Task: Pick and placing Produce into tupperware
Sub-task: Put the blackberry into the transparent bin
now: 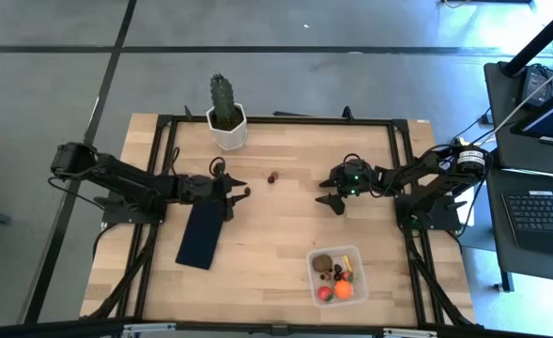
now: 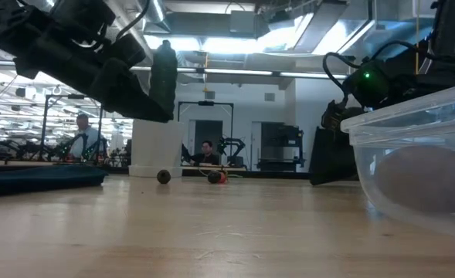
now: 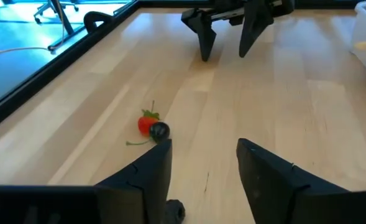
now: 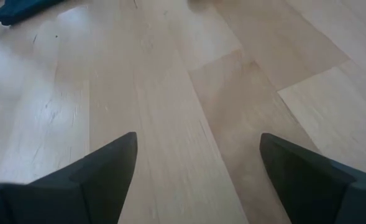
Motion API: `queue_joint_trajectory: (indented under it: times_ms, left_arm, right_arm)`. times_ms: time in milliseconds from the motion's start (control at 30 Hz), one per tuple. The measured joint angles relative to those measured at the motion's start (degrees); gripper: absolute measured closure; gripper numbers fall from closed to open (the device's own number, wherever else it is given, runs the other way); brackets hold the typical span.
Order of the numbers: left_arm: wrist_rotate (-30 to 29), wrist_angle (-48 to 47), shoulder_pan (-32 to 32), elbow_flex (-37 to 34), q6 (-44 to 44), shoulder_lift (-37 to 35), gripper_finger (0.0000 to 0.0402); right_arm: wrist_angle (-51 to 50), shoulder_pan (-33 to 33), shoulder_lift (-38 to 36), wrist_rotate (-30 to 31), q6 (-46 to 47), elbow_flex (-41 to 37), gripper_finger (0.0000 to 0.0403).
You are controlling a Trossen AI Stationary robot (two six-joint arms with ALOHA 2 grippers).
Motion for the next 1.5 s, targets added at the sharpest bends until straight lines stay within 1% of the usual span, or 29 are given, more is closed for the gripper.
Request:
queue_joint_trajectory:
  times_ms: [100, 300, 433, 500, 667, 767, 800, 833, 933, 1067, 1200, 1333, 1500]
  left_arm:
    - [0.0, 0.34, 0.0, 0.0, 0.19, 0.0, 0.0209]
    - [-0.07, 0.83, 0.0, 0.0, -1.08, 0.0, 0.0144]
    - [-3.47, 0.85, 0.0, 0.0, -1.33, 0.0, 0.0113]
    - [-3.73, 0.76, -0.01, 0.0, -2.25, 0.0, 0.0105]
    - [-3.21, 0.82, -0.23, 0.0, -2.51, 0.0, 0.0103]
    - [-5.71, 0.71, 0.69, 0.0, -2.71, 0.0, 0.0108]
    - [-5.69, 0.67, 1.21, 0.0, -2.75, 0.0, 0.0109]
    - [-5.21, 0.74, 1.84, 0.0, -2.95, 0.0, 0.011]
    - [-0.71, 0.85, 4.27, 0.02, -5.72, 0.02, 0.011]
    - [0.44, 0.87, 6.17, 0.02, -6.94, 2.09, 0.0108]
    - [1.36, 3.78, 6.49, 0.04, -6.99, 6.06, 0.0111]
    - [2.05, 10.12, 6.5, 0.05, -6.99, 11.61, 0.0114]
    - [2.03, 14.75, 6.93, 0.04, -7.32, 18.76, 0.0115]
  right_arm:
    - [0.03, 0.0, 0.0, 0.01, 0.02, 0.0, 0.0063]
    - [0.09, 0.01, 0.0, 0.13, 0.04, 0.0, 0.0063]
    - [0.12, 0.0, 0.0, 0.17, 0.03, 0.0, 0.0063]
    - [0.14, 0.02, 0.0, 0.15, 0.03, 0.0, 0.0063]
    - [0.11, 0.0, 0.0, 0.15, -0.3, 0.0, 0.0063]
    - [0.13, 0.01, 0.0, 0.15, -1.35, 0.0, 0.0063]
    - [0.14, 0.0, 0.0, 0.15, -1.4, 0.0, 0.0063]
    - [0.14, 0.01, 0.0, 0.17, -1.38, 0.0, 0.0063]
    - [0.14, 0.0, 0.0, 1.59, -1.4, 0.0, 0.0063]
    - [0.14, 0.0, 0.0, 3.61, -1.41, 0.0, 0.0063]
    - [0.14, 0.0, 0.0, 3.74, -1.42, 0.0, 0.0063]
    - [0.14, 0.0, 0.0, 3.74, -1.51, 0.0, 0.0063]
    - [0.14, 0.0, 0.0, 3.72, -1.49, 0.0, 0.0063]
